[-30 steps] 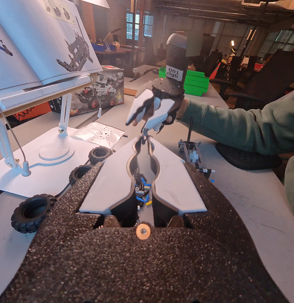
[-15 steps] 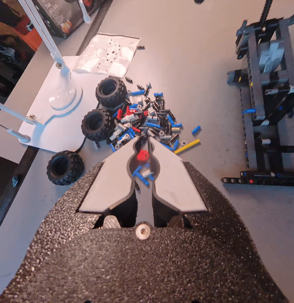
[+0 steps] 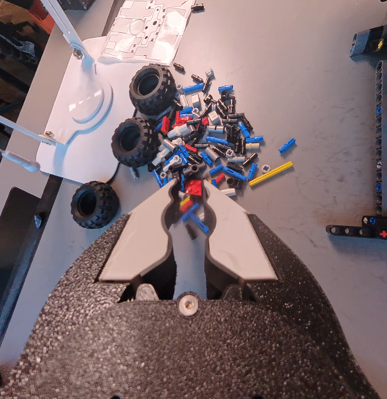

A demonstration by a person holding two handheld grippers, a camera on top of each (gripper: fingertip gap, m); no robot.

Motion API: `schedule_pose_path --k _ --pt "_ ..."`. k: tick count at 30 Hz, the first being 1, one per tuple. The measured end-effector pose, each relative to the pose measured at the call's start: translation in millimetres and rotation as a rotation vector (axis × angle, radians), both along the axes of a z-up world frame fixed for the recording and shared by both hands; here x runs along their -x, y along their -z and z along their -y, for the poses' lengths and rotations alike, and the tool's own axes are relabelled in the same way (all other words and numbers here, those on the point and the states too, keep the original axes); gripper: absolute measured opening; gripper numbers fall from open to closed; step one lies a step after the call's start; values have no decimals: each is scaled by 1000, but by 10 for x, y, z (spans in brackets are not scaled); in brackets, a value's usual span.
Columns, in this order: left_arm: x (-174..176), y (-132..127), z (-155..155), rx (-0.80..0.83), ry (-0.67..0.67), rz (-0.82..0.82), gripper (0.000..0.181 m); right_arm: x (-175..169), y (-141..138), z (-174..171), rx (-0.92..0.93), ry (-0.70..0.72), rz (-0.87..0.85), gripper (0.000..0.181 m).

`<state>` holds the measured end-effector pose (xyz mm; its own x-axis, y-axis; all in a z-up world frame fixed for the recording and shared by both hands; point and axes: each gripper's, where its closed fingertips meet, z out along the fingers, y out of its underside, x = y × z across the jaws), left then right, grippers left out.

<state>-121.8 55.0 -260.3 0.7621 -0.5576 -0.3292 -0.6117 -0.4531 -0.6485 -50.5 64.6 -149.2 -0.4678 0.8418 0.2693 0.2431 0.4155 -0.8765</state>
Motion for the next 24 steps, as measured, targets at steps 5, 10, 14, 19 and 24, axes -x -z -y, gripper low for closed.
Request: schedule_pose_path --k 5,10,14,19,24 --pt "19 -308 -84 -129 -47 129 29 -3 -28 -8 5 4 -10 17" --pt "63 -1024 -105 -400 -81 454 45 -1 -137 -31 18 23 -51 18" --pt "177 -1413 -32 -533 -98 634 47 -12 -255 -35 27 29 -95 18" --pt "196 -1698 79 -618 -90 695 18 -58 -485 12 19 29 -180 9" --pt "-25 -1838 217 -607 -36 543 0 -181 -737 91 -27 49 -234 0"
